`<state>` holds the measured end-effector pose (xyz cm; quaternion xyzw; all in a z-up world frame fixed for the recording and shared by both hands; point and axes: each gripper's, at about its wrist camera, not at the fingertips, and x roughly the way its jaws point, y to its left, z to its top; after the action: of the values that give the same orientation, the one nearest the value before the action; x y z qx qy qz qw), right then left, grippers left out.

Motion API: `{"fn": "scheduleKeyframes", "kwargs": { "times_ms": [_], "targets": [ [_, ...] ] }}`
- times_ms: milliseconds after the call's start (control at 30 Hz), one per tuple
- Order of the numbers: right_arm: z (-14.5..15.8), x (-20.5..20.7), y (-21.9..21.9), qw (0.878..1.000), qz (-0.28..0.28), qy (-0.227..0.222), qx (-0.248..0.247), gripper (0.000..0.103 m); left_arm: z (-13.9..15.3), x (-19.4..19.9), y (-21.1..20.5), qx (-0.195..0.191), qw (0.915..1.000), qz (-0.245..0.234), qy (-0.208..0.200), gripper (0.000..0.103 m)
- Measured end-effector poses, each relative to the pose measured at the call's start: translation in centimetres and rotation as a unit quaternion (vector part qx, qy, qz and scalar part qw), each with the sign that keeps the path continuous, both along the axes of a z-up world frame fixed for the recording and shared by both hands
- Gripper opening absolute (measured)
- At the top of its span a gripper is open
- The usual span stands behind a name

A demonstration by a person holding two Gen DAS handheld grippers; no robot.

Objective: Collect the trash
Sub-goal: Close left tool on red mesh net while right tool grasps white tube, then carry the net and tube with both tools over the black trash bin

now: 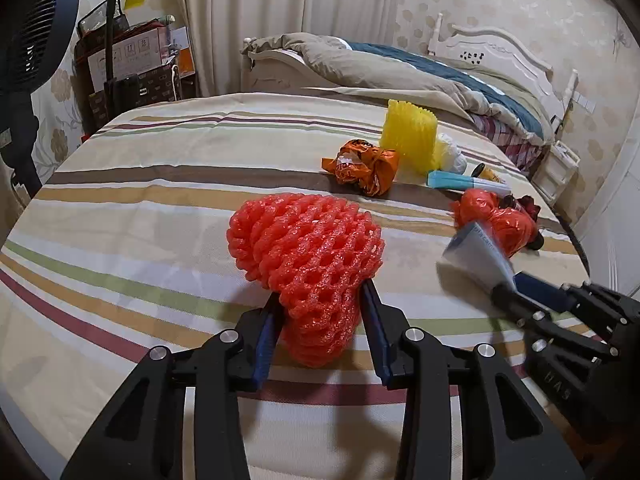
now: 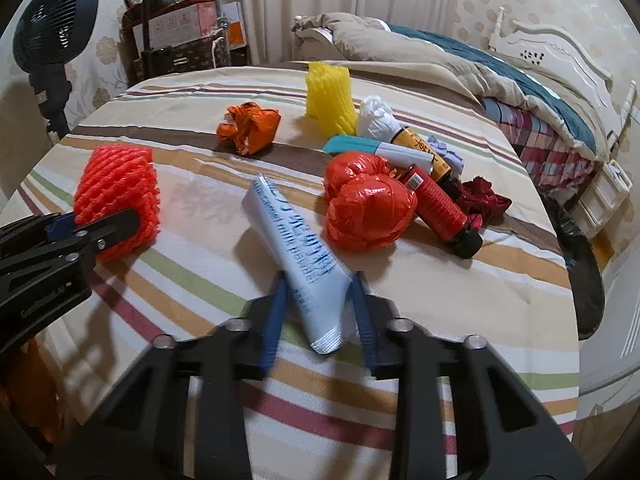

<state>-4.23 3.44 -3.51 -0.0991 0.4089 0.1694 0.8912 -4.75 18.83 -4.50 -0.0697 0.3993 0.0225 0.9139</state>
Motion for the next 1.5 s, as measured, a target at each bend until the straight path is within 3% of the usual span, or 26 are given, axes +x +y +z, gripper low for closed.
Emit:
{"fn": "scheduleKeyframes", "kwargs": {
  "times_ms": [400,900,1267,1500],
  "targets": [
    [1.0,-1.0,-1.1,1.0,-0.004,-0.015,0.013,0.014,0.3,-0.4,-0.5,-0.005,0.9999,-0.006,-0.008,0.037],
    [4.5,-1.4,-5.7,0.995,-0.059,-0.058,0.051,0.013,3.7,-0.2,-3.5,-0.015,0.9975,-0.042,-0.055,0.036],
    [6.5,1.8,-13.7,0.981,-0.159,-0.087,0.062,0.013,6.8,3.4,-10.6,-0.023,0.9885,-0.12,-0.09,0.036],
    [5.6,5.8,-20.4,0.967,-0.229,-0.086,0.066,0.013,7.0,7.7,-16.9,-0.024,0.9817,-0.17,-0.083,0.036]
  ]
}}
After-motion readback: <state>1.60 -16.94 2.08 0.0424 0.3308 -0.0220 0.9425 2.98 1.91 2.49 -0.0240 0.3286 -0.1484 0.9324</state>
